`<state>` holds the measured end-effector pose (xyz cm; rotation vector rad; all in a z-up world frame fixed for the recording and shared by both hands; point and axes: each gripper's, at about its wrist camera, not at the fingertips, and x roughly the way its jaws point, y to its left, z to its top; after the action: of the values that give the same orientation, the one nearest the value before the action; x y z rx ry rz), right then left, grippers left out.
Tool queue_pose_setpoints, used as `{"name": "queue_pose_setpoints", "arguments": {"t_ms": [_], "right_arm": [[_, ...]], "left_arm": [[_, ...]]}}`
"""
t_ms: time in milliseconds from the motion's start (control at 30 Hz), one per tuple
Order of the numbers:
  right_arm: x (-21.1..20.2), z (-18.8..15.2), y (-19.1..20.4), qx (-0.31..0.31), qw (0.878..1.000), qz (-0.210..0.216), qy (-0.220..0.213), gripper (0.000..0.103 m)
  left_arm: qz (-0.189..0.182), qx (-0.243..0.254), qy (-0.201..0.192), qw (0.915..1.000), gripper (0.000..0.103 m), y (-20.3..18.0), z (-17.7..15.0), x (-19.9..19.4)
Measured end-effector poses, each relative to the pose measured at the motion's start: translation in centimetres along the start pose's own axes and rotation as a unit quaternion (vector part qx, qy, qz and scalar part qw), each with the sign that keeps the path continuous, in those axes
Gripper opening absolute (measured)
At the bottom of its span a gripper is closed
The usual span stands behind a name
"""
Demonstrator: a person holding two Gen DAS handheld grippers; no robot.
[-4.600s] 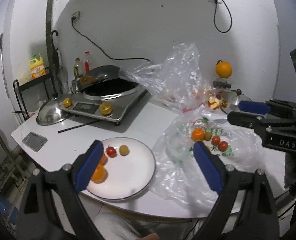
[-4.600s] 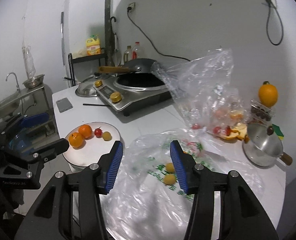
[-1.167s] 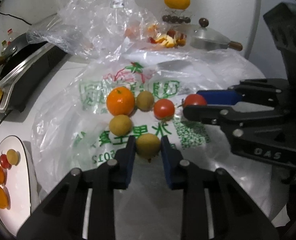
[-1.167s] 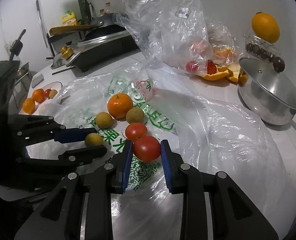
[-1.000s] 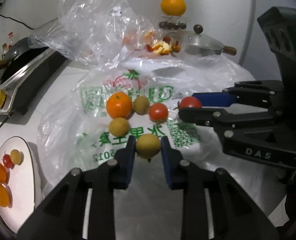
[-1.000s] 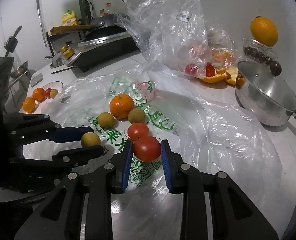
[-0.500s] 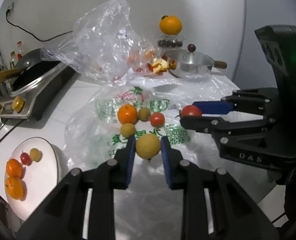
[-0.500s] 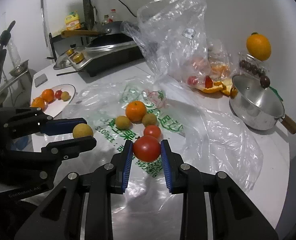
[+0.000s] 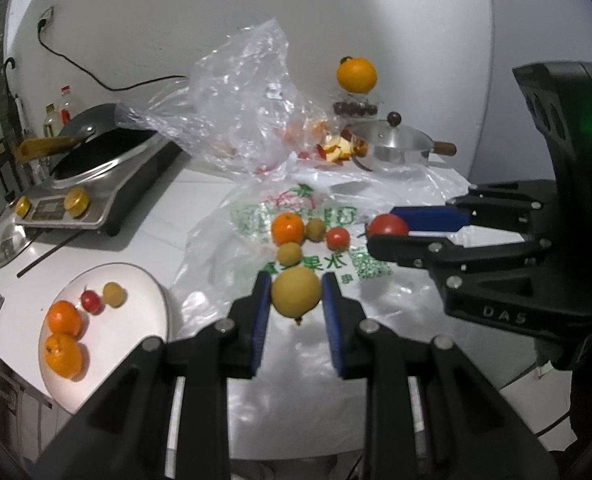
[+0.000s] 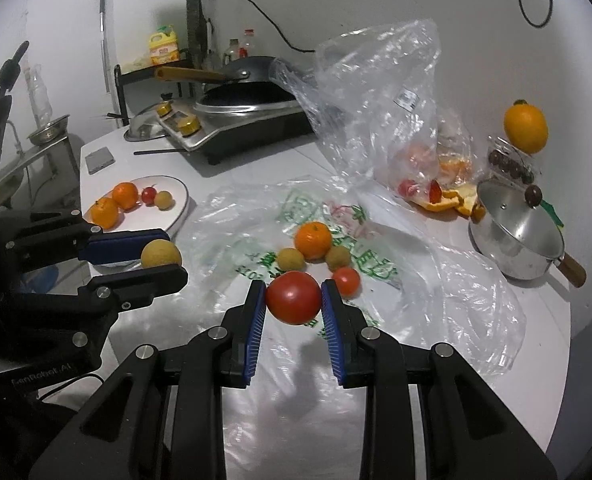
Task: Organize fruits
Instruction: 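Carry the yellow fruit and the tomato over the white plate with both tools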
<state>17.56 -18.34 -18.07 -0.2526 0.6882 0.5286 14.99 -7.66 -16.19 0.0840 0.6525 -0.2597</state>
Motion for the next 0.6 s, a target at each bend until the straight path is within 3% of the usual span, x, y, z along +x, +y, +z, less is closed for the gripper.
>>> {"name": "queue_pose_setpoints", "arguments": {"t_ms": [600], "right_arm": [[0.4,2.0,6.4,-0.045,0.999,0.014,-0.001,0.03]], "left_arm": [[0.035,-0.043,-0.018,0.9983,0.026,6.1,-3.0,-3.8]]}}
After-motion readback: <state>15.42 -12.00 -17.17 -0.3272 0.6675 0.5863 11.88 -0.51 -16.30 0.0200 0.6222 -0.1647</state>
